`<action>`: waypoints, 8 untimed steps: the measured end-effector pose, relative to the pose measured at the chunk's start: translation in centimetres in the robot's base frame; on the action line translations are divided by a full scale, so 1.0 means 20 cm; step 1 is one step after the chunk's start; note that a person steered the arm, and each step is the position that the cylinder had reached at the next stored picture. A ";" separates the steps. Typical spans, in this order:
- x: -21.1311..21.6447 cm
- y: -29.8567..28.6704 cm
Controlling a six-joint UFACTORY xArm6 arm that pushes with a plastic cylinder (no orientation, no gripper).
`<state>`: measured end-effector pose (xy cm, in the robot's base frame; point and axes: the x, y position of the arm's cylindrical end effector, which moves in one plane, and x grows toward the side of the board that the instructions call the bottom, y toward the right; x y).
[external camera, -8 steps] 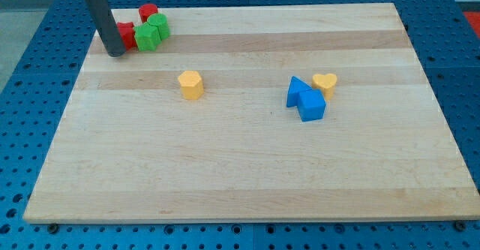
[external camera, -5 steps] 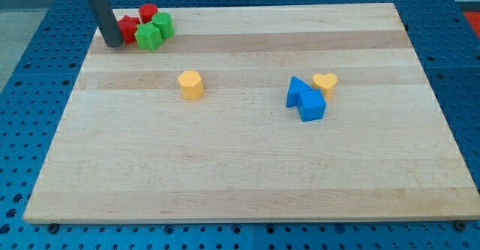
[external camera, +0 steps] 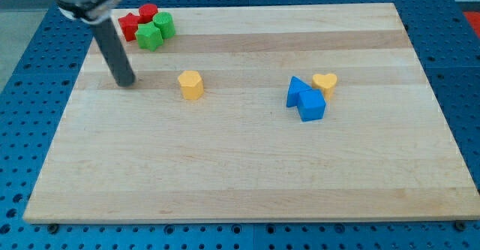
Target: Move the yellow hexagon towards the group of blocks
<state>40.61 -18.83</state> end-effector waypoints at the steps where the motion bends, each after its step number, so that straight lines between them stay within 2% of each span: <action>1: 0.08 0.35; 2: 0.08 0.58; 3: 0.08 0.60; 5: 0.09 0.36; 7: -0.08 0.42; 8: -0.09 0.53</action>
